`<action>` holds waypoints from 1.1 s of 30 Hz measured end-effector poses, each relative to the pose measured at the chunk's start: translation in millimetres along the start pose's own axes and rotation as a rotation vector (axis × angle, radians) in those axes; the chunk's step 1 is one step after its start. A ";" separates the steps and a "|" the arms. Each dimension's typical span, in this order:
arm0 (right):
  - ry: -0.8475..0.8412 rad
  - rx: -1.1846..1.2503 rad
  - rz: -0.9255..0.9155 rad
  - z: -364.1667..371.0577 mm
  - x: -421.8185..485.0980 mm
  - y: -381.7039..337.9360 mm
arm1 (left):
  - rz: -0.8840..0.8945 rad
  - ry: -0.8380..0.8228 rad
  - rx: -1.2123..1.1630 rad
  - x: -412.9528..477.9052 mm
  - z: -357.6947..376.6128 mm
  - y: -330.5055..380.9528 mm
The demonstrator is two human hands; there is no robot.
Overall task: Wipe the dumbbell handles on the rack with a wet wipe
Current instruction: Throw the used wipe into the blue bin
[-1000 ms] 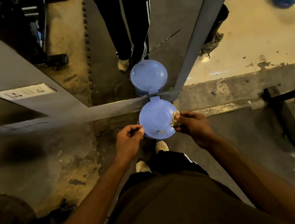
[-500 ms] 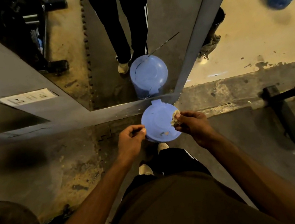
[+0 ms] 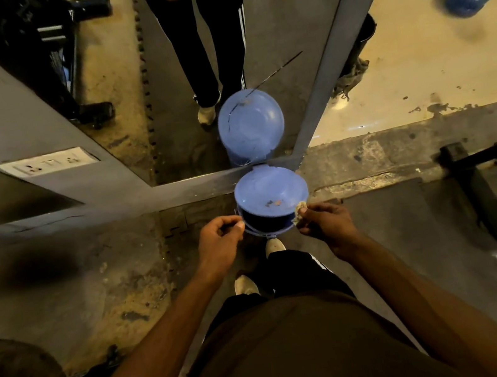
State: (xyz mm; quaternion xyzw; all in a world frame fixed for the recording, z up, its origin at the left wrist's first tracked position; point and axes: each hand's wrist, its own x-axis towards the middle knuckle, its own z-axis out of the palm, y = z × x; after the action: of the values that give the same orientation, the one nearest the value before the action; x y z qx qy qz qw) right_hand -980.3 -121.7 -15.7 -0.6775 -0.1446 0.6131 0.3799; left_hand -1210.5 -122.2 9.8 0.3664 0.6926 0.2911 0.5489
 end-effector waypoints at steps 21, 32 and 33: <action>0.068 0.036 0.333 -10.2 95.1 54.5 | -0.083 0.011 0.009 50.9 28.2 -20.3; 0.078 0.032 0.378 -10.4 227.9 132.9 | -0.117 0.072 -0.035 116.2 64.4 -94.8; 0.065 0.043 0.378 -7.8 238.9 136.0 | -0.125 0.077 -0.033 121.4 66.3 -102.2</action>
State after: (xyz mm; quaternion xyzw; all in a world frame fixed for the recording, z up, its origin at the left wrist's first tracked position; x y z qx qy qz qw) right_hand -960.4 -57.3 -282.3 -0.7036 0.0106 0.6544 0.2768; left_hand -1180.8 -79.2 -154.1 0.3020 0.7298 0.2813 0.5450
